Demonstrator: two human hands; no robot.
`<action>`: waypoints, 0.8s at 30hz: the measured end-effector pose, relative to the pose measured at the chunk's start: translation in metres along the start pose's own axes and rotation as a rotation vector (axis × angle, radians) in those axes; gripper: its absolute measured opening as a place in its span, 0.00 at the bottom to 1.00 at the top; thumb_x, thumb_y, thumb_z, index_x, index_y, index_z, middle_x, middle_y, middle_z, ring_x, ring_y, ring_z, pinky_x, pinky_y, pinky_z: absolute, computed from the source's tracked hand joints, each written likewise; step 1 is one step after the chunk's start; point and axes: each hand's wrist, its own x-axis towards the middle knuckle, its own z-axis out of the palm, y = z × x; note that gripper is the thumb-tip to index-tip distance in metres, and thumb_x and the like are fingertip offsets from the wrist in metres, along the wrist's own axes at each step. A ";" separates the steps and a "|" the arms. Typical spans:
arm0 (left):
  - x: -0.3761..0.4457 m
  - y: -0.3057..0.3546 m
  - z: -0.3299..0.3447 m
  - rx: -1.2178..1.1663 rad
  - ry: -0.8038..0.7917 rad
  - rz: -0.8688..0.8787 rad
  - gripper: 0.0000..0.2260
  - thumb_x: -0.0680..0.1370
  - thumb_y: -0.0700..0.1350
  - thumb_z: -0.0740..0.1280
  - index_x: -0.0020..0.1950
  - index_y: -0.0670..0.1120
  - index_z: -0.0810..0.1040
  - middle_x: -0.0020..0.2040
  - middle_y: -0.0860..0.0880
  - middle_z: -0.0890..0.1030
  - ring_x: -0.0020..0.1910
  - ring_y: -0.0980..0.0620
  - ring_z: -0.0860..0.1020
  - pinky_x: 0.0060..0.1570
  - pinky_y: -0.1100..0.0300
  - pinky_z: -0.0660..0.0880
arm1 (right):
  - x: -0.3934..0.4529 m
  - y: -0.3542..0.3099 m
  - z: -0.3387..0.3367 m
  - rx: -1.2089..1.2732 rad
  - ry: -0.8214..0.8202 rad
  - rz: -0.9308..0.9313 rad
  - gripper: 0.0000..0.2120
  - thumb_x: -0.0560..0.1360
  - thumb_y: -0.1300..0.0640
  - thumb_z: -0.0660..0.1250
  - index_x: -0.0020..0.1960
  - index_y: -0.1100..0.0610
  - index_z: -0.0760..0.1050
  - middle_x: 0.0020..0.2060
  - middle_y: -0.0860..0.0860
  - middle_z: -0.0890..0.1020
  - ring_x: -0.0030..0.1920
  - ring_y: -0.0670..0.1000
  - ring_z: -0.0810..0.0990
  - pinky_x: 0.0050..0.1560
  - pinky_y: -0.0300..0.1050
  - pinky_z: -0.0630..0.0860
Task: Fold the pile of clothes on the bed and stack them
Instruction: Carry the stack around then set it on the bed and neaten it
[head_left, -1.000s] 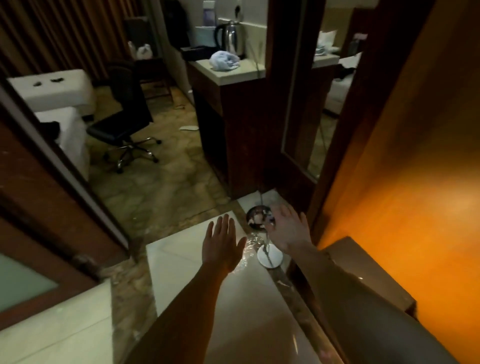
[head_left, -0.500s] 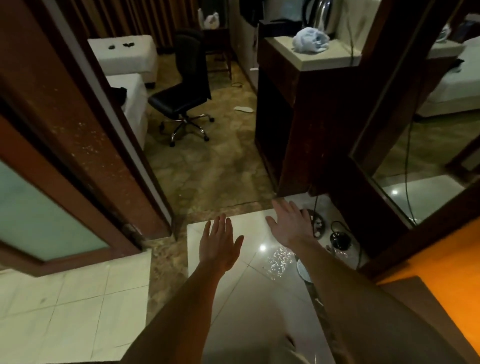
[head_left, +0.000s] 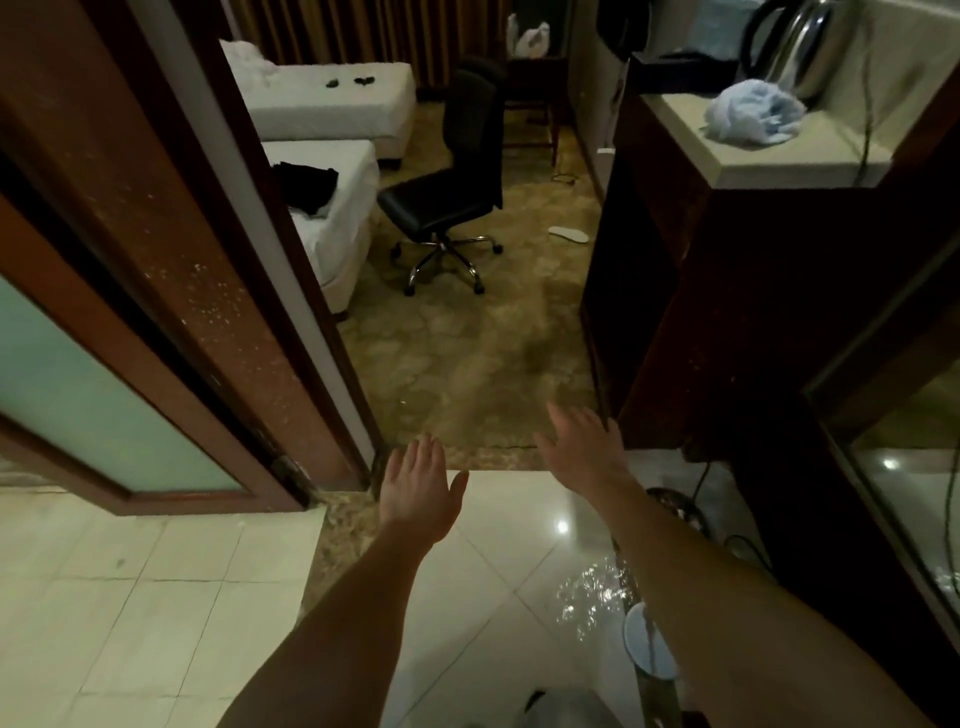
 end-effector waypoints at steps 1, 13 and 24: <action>0.010 0.000 -0.004 -0.002 0.008 -0.009 0.33 0.82 0.63 0.44 0.81 0.44 0.50 0.81 0.46 0.52 0.80 0.47 0.51 0.78 0.48 0.47 | 0.013 0.002 -0.002 -0.003 -0.001 -0.011 0.29 0.80 0.40 0.51 0.79 0.48 0.55 0.76 0.53 0.65 0.77 0.56 0.59 0.75 0.62 0.53; 0.164 -0.042 -0.011 -0.036 0.010 -0.118 0.32 0.81 0.63 0.50 0.80 0.46 0.54 0.81 0.48 0.56 0.80 0.49 0.53 0.78 0.48 0.52 | 0.188 -0.027 -0.018 -0.130 -0.028 -0.122 0.31 0.80 0.40 0.56 0.79 0.49 0.54 0.76 0.50 0.65 0.76 0.55 0.61 0.75 0.59 0.58; 0.363 -0.093 -0.043 -0.024 -0.028 -0.076 0.33 0.83 0.62 0.46 0.81 0.43 0.49 0.81 0.44 0.52 0.80 0.47 0.51 0.78 0.47 0.49 | 0.387 -0.083 -0.033 -0.087 -0.073 -0.088 0.31 0.80 0.40 0.55 0.80 0.47 0.51 0.78 0.49 0.60 0.78 0.53 0.55 0.77 0.62 0.51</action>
